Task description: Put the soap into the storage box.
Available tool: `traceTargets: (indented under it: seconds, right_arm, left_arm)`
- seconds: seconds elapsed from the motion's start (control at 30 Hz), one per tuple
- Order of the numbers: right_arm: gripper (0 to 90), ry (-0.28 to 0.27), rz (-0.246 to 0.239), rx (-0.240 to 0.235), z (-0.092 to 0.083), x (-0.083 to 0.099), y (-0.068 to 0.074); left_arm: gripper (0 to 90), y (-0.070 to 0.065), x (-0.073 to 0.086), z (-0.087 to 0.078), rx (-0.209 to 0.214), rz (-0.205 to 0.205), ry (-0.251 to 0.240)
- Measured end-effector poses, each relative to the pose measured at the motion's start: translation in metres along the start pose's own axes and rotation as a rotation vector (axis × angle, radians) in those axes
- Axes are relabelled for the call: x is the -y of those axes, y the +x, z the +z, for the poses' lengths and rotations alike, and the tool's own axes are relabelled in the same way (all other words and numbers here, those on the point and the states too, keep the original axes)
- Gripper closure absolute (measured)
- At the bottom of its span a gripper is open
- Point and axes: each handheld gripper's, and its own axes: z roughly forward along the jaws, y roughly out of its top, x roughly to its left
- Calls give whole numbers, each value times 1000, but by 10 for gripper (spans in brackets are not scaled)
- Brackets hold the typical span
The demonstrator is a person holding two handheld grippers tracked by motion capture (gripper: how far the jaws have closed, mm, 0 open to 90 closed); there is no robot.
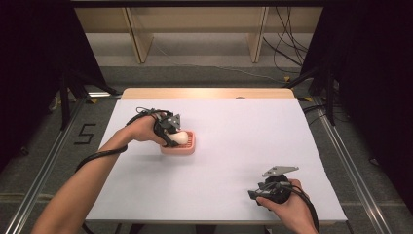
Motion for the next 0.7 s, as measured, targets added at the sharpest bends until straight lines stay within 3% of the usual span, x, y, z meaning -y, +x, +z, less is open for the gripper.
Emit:
traceTargets:
  seconds: [0.07,0.1,0.13,0.2,0.23,0.33,0.43,0.5,0.6,0.7]
  right_arm:
    - [492,1,-1,0,0,0,0]
    - [492,0,-3,0,0,0,0]
    - [492,-1,-2,0,0,0,0]
    - [492,-1,-4,1,0,0,0]
    - [492,-14,-25,-1,1,0,-1]
    - [492,-2,-9,0,0,0,0]
    - [492,-12,-22,-2,1,0,-1]
    - [492,-13,-22,1,1,0,-1]
    - [492,-1,14,0,-1,0,1]
    - [492,-19,6,2,0,1,0]
  left_arm:
    - [481,2,-2,-3,-11,-11,-26]
    - [475,4,-3,-6,-11,7,-9]
    - [471,3,-3,-6,-8,-28,-42]
    - [461,4,-3,-12,-17,-16,-32]
    - [453,3,-2,-13,-17,-32,-45]
    - [429,0,1,-18,-17,-56,-77]
    - [395,-6,4,-25,-17,-89,-110]
    - [378,-13,9,-30,-19,-129,-153]
    - [347,-26,20,-40,-44,-131,-178]
    - [328,-46,40,-52,-66,-154,-196]
